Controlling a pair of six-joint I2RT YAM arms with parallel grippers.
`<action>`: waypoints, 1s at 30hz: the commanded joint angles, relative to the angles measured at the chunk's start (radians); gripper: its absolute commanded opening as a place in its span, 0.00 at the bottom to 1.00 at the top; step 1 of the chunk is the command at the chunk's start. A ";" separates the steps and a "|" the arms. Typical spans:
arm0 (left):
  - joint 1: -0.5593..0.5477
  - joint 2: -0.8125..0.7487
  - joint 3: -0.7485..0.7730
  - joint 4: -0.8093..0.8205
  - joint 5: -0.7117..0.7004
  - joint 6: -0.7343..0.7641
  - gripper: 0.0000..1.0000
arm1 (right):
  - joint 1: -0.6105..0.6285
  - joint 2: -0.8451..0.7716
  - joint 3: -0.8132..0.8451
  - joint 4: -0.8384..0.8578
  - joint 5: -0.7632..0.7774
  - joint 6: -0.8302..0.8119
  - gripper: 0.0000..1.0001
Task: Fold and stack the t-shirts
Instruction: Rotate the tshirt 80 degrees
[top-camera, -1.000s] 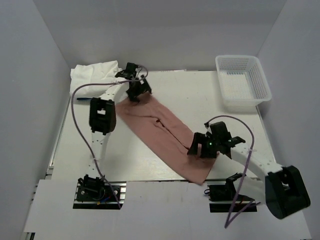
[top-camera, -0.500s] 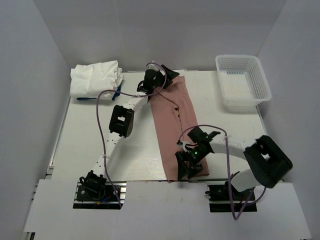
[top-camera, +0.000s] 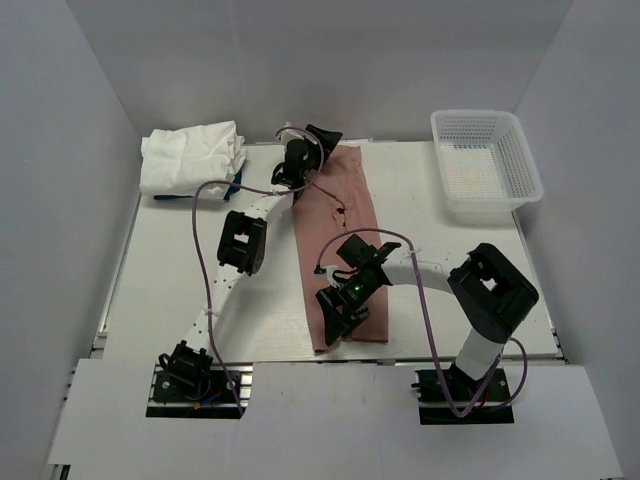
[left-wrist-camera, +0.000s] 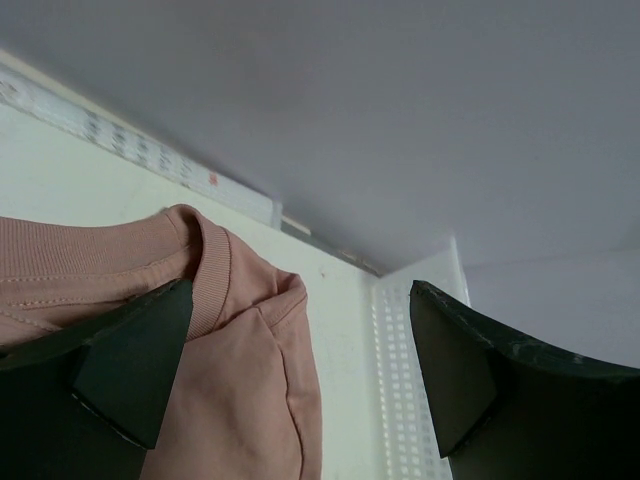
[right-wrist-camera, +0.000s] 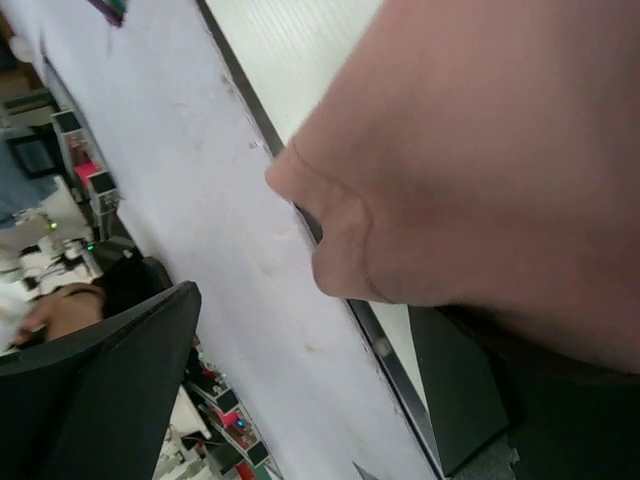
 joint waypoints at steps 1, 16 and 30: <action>0.047 -0.024 0.000 -0.092 -0.076 0.121 1.00 | -0.003 -0.083 0.030 -0.144 0.113 -0.058 0.90; -0.043 -1.003 -0.699 -0.644 0.191 0.465 1.00 | -0.043 -0.662 -0.152 -0.209 0.559 0.333 0.90; -0.556 -1.515 -1.715 -0.905 0.244 0.060 1.00 | -0.160 -0.783 -0.344 -0.224 0.729 0.495 0.90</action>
